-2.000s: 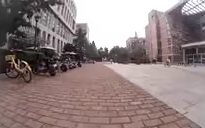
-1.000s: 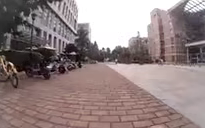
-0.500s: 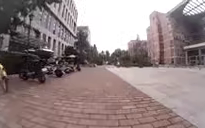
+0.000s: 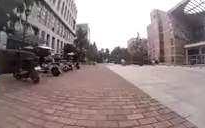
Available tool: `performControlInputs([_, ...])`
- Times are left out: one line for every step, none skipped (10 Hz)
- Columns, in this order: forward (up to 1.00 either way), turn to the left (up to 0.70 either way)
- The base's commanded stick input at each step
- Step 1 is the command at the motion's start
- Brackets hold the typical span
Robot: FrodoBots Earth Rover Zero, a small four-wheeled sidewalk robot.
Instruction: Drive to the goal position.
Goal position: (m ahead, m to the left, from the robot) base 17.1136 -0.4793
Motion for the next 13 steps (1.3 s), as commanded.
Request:
performControlInputs([0.7,0.0])
performControlInputs([0.7,0.0])
performControlInputs([0.7,0.0])
performControlInputs([0.7,0.0])
performControlInputs([0.7,0.0])
performControlInputs([0.7,0.0])
performControlInputs([0.7,0.0])
performControlInputs([0.7,0.0])
performControlInputs([0.7,0.0])
performControlInputs([0.7,0.0])
performControlInputs([0.7,0.0])
performControlInputs([0.7,0.0])
performControlInputs([0.7,0.0])
